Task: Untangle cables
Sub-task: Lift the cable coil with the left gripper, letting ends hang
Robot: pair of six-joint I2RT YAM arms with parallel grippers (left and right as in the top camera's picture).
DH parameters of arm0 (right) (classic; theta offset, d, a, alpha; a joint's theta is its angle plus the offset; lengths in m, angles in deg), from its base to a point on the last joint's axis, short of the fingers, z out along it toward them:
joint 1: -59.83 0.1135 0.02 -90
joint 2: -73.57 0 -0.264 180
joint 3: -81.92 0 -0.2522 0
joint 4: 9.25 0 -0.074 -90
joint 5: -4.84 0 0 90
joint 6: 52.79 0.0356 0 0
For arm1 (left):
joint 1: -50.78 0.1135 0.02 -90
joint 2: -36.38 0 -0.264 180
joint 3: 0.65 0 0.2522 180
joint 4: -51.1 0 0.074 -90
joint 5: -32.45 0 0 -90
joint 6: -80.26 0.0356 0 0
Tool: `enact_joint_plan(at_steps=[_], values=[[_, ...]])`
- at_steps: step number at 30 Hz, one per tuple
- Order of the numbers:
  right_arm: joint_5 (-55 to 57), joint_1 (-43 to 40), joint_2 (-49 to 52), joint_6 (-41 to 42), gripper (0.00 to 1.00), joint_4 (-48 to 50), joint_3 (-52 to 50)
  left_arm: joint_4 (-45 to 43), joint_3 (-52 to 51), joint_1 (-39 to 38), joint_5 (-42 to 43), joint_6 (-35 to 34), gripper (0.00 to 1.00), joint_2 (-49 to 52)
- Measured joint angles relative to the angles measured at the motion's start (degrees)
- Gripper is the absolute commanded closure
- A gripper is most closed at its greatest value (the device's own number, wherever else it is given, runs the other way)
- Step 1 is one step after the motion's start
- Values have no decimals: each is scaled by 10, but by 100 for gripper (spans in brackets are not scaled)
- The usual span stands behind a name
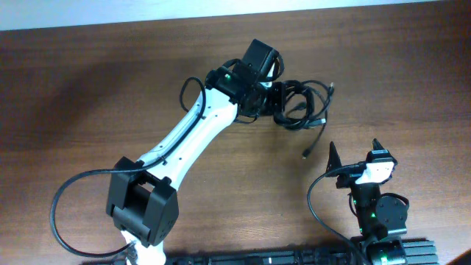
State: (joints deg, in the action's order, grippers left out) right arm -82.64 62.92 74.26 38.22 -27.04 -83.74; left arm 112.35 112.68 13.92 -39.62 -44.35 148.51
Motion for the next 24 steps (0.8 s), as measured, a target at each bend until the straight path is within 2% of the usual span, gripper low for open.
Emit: enact_joint_plan(at_steps=[6,13,18,24], values=[[-5,0,0,0,1,0,0,0,0,0,52,-26,100,0],[-21,0,0,1,1,1,0,-2,0,0,89,-20,100,0],[-62,0,0,16,1,2,0,-2,0,5,106,19,100,-8],[-143,0,1,100,1,-54,39,-1,0,23,89,96,100,-60]])
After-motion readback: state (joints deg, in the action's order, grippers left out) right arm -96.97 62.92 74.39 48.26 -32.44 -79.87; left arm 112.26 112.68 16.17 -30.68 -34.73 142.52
